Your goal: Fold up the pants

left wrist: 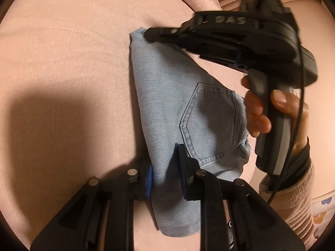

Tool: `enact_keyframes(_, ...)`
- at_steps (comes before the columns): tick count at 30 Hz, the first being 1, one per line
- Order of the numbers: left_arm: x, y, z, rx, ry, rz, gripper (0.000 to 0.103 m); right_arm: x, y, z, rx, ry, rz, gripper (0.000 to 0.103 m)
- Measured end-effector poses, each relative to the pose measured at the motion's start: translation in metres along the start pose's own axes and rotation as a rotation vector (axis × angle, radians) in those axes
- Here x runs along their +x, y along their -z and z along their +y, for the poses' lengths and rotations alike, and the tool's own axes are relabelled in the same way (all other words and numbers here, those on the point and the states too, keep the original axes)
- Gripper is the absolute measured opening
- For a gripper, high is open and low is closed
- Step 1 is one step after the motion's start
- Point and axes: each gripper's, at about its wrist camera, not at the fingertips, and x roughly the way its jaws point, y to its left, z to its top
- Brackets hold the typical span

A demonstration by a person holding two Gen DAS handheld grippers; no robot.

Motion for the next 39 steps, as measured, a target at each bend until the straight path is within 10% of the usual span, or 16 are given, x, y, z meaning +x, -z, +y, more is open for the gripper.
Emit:
enact_keyframes(8, -0.032, 0.005, -0.012, 0.062, -0.029, -0.069, 0.039, -0.089, 0.058, 0.011, -0.05, -0.015, -0.247, 0.011)
enact_keyframes(12, -0.035, 0.004, -0.011, 0.049, -0.036, -0.094, 0.043, -0.108, 0.121, 0.018, -0.116, 0.001, -0.284, 0.057)
enact_keyframes(23, -0.016, -0.054, -0.018, 0.077, -0.118, -0.134, 0.053, -0.087, 0.209, 0.054, -0.359, 0.108, -0.377, 0.058)
enact_keyframes(30, 0.011, -0.091, -0.014, 0.038, -0.129, -0.125, 0.042, -0.048, 0.212, 0.094, -0.628, 0.249, -0.342, 0.05)
enact_keyframes(39, 0.01, -0.095, -0.009, 0.031, -0.125, -0.112, 0.037, -0.034, 0.203, 0.085, -0.626, 0.236, -0.279, 0.041)
